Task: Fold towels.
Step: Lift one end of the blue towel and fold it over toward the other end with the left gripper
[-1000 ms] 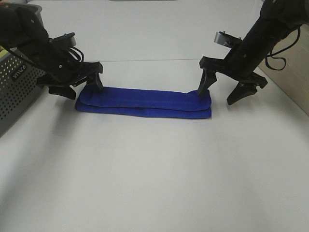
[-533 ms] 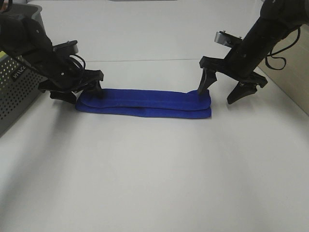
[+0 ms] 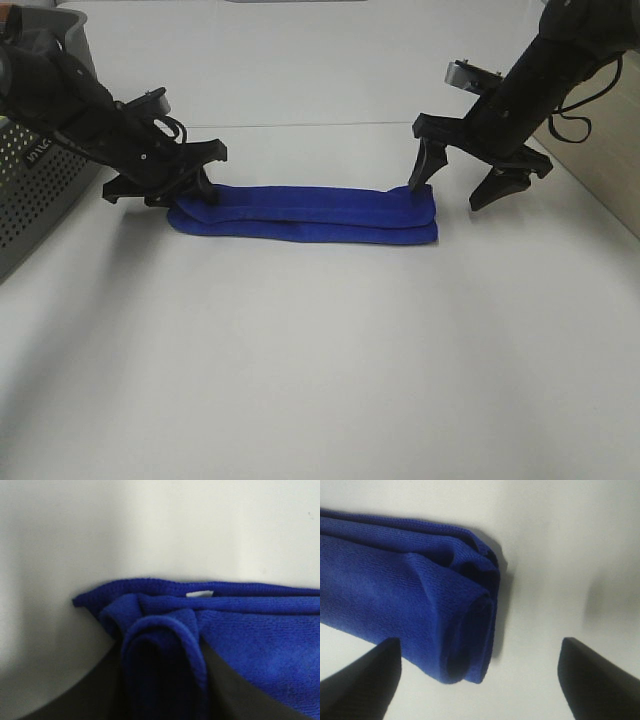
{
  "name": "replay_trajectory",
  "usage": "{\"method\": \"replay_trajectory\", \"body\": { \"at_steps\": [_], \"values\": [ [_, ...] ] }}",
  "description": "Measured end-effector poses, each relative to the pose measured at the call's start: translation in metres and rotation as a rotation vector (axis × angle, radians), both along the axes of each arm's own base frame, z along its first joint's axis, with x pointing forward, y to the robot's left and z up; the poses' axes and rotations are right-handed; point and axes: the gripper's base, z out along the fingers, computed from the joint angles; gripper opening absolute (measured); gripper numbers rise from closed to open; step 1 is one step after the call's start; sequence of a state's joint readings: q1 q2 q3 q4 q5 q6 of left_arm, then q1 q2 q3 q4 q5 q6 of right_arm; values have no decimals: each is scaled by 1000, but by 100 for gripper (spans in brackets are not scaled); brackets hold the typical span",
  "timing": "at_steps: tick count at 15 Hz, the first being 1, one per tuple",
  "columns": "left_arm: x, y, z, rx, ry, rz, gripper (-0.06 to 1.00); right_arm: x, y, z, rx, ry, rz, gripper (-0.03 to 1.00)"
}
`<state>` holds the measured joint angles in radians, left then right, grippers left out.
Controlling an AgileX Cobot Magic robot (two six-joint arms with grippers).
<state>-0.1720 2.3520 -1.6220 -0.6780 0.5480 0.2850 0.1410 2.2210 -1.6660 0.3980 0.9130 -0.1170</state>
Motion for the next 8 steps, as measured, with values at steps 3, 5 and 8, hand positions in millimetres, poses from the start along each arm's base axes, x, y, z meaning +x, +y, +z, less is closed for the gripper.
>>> {"method": "replay_trajectory", "body": {
  "at_steps": [3, 5, 8],
  "values": [
    [0, 10, -1, -14, 31, 27, 11, 0, 0, 0, 0, -2, -1, 80],
    [1, 27, 9, -4, 30, 46, 11, 0, 0, 0, 0, -2, -1, 80],
    [1, 38, 61, 11, -57, 68, 11, 0, 0, 0, 2, 0, -1, 80]
  ]
}}
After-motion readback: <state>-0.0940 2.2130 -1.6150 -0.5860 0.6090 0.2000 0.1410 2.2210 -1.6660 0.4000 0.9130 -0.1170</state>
